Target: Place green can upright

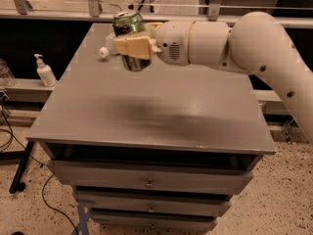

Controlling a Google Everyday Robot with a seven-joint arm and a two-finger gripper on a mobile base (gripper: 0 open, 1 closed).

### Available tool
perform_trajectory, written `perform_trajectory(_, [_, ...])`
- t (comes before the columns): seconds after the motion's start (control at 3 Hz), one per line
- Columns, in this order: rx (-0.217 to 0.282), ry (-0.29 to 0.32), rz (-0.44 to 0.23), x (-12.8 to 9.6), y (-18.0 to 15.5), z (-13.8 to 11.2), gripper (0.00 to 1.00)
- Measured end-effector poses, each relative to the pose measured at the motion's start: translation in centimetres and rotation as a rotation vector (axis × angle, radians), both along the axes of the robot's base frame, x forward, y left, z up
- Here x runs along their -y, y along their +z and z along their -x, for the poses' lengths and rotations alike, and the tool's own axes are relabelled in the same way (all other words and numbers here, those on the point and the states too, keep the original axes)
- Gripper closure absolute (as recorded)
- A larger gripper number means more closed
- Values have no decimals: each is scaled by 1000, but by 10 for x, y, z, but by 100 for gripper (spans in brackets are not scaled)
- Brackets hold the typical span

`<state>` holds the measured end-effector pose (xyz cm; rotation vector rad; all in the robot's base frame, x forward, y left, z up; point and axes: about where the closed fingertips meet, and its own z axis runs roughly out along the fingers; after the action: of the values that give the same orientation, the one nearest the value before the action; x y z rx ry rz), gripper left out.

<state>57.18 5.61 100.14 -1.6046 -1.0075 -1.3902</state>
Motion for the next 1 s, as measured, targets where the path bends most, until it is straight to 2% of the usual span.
perform_trajectory(0.33, [21, 20, 19, -4, -5, 2, 100])
perform_trajectory(0.67, [80, 49, 70, -4, -20, 8, 100])
perform_trajectory(1.0, [146, 63, 93, -1, -33, 16, 100])
